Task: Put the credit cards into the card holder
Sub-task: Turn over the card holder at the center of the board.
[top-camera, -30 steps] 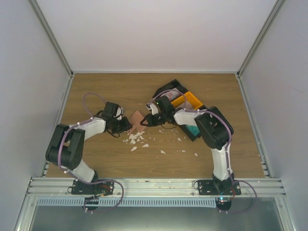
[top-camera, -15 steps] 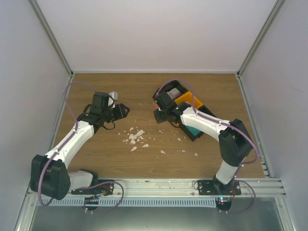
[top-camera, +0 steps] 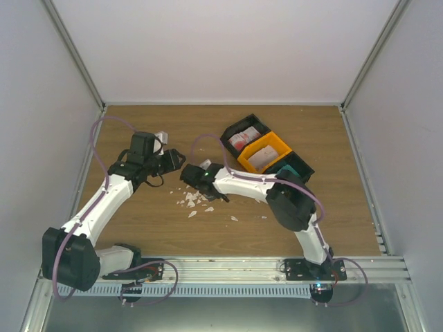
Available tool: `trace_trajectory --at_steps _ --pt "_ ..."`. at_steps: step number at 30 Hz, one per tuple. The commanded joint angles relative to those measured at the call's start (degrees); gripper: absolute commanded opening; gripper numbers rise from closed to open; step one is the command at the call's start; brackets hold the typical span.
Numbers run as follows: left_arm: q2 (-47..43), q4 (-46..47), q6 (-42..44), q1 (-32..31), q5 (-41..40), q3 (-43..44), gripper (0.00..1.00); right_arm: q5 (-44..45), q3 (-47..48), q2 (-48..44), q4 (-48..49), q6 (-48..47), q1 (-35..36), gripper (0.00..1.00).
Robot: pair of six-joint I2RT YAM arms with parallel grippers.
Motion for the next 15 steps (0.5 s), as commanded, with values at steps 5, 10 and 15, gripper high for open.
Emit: trace_trajectory --at_steps 5,10,15 --pt "-1.18 0.07 -0.24 1.07 0.94 1.89 0.53 -8.85 4.45 3.91 3.47 1.89 4.78 0.4" --pt "-1.09 0.07 -0.27 2.23 1.76 1.57 0.57 -19.5 0.51 -0.95 12.3 0.21 3.57 0.5" --pt "-0.75 0.66 -0.27 3.71 4.21 0.25 0.58 -30.68 -7.95 -11.68 25.26 -0.48 0.33 0.59"
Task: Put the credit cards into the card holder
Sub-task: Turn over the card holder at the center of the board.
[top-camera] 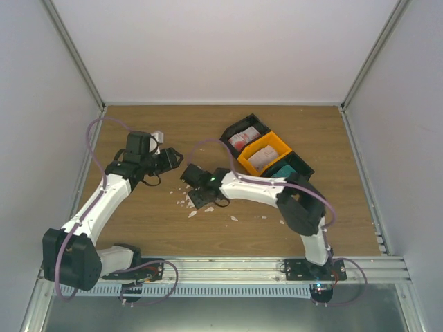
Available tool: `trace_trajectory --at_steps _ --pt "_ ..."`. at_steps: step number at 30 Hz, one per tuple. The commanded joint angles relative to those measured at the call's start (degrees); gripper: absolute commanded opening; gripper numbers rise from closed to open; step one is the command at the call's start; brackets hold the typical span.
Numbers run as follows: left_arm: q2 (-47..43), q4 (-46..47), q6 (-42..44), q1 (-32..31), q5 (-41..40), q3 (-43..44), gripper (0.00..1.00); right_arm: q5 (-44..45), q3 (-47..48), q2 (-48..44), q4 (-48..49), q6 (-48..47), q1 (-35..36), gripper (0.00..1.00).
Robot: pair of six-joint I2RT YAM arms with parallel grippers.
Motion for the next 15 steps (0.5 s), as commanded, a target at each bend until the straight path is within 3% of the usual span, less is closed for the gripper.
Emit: trace_trajectory --at_steps 1,9,15 --pt "-0.67 1.55 -0.3 1.22 3.07 -0.17 0.58 -12.11 -6.38 -11.61 14.51 -0.18 -3.43 0.59" --pt "1.23 7.5 -2.23 0.83 12.29 -7.47 0.58 -12.2 -18.72 -21.58 17.7 -0.03 -15.51 0.58" --pt "6.0 14.07 -5.32 -2.41 15.42 -13.1 0.58 -22.32 -25.56 -21.91 21.72 -2.22 -23.47 0.54"
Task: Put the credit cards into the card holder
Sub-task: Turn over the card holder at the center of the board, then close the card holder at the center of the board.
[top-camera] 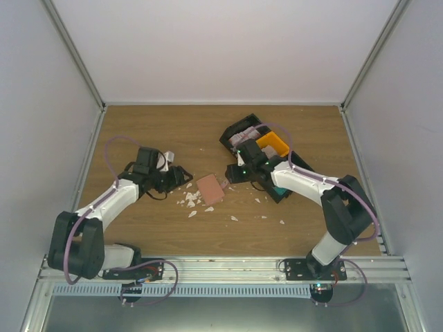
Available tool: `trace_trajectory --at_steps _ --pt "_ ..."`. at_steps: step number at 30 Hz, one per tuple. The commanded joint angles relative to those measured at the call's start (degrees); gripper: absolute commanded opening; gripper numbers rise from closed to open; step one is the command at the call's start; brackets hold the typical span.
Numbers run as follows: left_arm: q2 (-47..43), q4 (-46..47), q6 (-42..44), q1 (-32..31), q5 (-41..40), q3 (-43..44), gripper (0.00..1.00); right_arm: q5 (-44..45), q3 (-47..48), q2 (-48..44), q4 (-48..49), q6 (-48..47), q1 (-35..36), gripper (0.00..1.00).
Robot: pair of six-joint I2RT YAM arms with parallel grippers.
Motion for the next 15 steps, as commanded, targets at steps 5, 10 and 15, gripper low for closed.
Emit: trace_trajectory --at_steps 5,10,15 --pt "5.91 11.14 -4.52 -3.84 3.84 -5.54 0.56 -12.97 -5.65 2.37 7.4 -1.02 -4.79 0.4" --pt "7.6 12.4 -4.62 -4.0 2.97 -6.43 0.55 -14.15 -6.97 4.22 11.72 0.52 -5.2 0.34" --pt "7.95 12.04 -3.98 -3.97 2.24 -6.56 0.55 -12.91 -6.51 6.12 12.14 1.06 -5.28 0.32"
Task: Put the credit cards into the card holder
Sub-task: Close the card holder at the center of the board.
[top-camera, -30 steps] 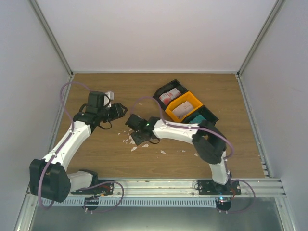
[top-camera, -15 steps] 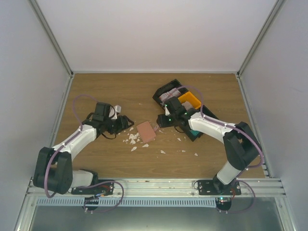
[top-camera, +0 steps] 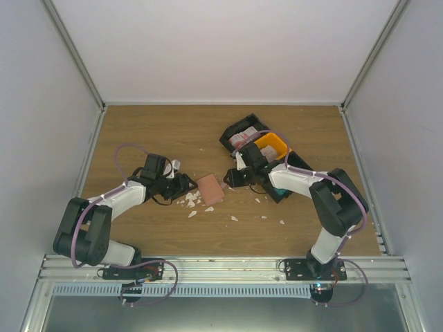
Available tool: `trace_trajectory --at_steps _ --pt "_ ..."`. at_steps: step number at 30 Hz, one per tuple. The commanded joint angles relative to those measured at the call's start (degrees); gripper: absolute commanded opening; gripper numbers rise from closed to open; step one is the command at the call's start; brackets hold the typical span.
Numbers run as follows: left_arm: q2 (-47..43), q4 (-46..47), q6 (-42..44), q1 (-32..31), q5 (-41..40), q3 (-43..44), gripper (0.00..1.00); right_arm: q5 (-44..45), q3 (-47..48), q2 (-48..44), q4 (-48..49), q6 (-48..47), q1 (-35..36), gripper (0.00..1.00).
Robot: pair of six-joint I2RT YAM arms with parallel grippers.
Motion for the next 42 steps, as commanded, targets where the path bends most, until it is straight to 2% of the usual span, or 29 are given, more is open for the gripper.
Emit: trace_trajectory --at_steps 1,9,15,22,29,42 --pt "0.41 3.22 0.05 -0.37 -0.41 -0.67 0.55 0.01 0.01 1.9 3.1 0.97 -0.61 0.3" --pt "0.68 3.36 0.09 -0.45 -0.65 -0.85 0.55 -0.68 0.33 3.31 3.97 0.8 -0.7 0.11" --pt "1.05 3.25 0.33 -0.55 -0.54 -0.72 0.55 -1.91 0.41 3.78 4.6 0.52 -0.72 0.06" --pt "1.04 3.03 0.46 -0.59 -0.59 -0.77 0.55 -2.94 0.88 4.44 4.51 0.23 -0.69 0.06" --pt "1.42 3.17 0.51 -0.69 -0.61 -0.87 0.55 -4.0 1.12 4.71 4.75 0.01 -0.69 0.0" --pt "4.91 4.59 -0.22 -2.35 -1.22 -0.89 0.54 -12.64 1.73 5.24 11.22 0.1 -0.74 0.0"
